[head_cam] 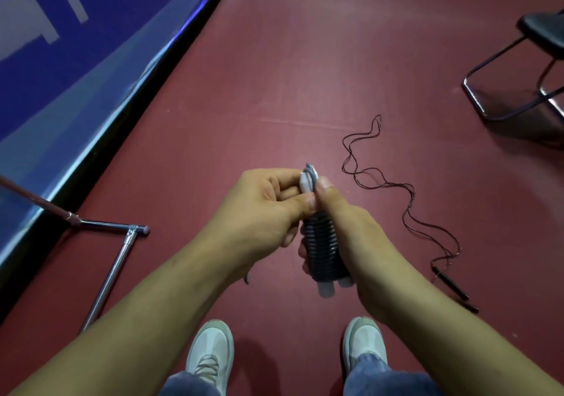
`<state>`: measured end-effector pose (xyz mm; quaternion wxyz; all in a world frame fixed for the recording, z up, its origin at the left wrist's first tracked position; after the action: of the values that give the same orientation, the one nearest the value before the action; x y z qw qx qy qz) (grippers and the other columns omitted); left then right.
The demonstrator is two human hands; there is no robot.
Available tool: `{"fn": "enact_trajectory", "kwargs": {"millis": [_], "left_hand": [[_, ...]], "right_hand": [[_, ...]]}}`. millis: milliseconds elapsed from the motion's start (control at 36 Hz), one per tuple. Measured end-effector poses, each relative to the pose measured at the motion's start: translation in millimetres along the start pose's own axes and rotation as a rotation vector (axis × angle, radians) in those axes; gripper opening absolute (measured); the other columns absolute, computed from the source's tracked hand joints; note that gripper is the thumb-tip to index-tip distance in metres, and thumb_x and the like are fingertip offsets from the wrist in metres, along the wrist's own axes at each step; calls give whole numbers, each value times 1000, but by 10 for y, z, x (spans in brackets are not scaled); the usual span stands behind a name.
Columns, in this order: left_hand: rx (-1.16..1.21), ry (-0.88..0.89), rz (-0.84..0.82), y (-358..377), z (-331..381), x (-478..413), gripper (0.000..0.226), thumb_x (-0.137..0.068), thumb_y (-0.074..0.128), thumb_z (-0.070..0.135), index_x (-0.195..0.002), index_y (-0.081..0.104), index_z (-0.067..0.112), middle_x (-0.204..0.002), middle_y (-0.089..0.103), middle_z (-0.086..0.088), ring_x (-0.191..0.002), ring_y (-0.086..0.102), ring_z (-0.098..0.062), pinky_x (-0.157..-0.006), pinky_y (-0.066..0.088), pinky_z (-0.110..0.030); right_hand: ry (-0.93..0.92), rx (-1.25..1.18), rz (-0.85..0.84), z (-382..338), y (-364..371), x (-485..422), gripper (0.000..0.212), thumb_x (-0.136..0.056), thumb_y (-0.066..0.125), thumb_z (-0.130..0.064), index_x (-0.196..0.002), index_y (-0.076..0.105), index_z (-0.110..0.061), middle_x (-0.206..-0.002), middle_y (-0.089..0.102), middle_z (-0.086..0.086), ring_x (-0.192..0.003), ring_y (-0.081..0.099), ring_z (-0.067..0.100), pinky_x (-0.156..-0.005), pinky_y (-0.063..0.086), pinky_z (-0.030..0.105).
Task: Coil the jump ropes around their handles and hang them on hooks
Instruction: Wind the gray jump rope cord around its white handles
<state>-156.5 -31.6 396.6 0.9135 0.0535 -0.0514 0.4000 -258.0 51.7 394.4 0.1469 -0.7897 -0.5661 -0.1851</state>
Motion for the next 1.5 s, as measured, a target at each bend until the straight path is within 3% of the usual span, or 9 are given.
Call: {"fn": "enact_trajectory", "kwargs": {"millis": [167,278,472,778,944,1083,1278,1417,1500], "left_hand": [[333,-73,-293,30,92,40,29,-93,60,9,-120,65,0,-80,64,-4,-38,34,-2,-39,26,-12],[427,-47,-405,21,150,48,34,-87,67,14,-119,69,7,-112,55,-36,-36,37,-1,-40,20,-17],[245,-22,-373,-42,128,15,30,-78,75,24,-105,68,13,-71,58,-11,-49,35,-15,-36,31,-16],[212,-82,-401,13,88,69,19,-87,70,12,-104,63,17,-72,59,-7,-42,34,-9,-35,30,-17],[224,-59,-412,83,82,72,27,-85,73,12,-111,66,15,-124,47,-51,-50,43,-20,-35,30,-18],[333,-20,-510,55,248,135,24,-80,79,9,-101,69,14,-127,38,-57,-45,55,-12,-34,33,-13],[320,-26,-471,-57,164,83,34,-85,73,17,-117,71,5,-72,67,-18,-37,41,-3,-37,30,-11],[131,60,-268,-74,146,63,10,-86,70,14,-94,76,10,-64,61,-9,-44,43,-11,-38,31,-14],[61,50,-158,-115,135,56,6,-87,71,8,-90,76,8,-62,55,-8,-42,33,-11,-40,29,-18]], "right_hand": [[47,-332,-123,-31,30,57,60,-84,63,-68,-70,62,-10,-58,53,14,-43,51,25,-46,47,30],[78,-444,-297,-69,81,116,54,-78,61,-61,-65,63,-8,-57,51,11,-40,50,21,-40,45,26],[141,-358,-366,-70,75,159,56,-83,59,-62,-69,58,-8,-48,48,9,-31,45,19,-36,41,21],[155,-279,-351,-16,7,109,55,-76,59,-63,-66,58,-9,-50,48,11,-33,44,22,-37,42,23],[148,-233,-336,12,13,129,66,-73,59,-76,-65,58,-11,-50,46,11,-32,42,20,-35,41,23],[139,-291,-465,-83,74,173,60,-79,61,-66,-64,56,-9,-45,47,9,-28,42,19,-32,39,21],[199,-524,-717,-82,129,174,56,-83,62,-64,-72,59,-9,-45,50,4,-30,48,15,-31,40,19],[139,-436,-601,-49,128,99,76,-86,51,-69,-100,60,5,-62,59,16,-33,52,18,-35,43,20],[59,-243,-412,-51,64,50,84,-90,48,-74,-120,61,3,-78,65,19,-56,63,25,-50,49,27]]}}
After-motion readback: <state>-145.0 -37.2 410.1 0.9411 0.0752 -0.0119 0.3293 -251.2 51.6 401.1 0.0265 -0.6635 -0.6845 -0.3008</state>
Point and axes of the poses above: each hand's wrist, its own x-axis away from the middle knuckle, its own y-axis out of the palm, z = x × y, the point moved 4 cm from there along -x, towards the middle knuckle
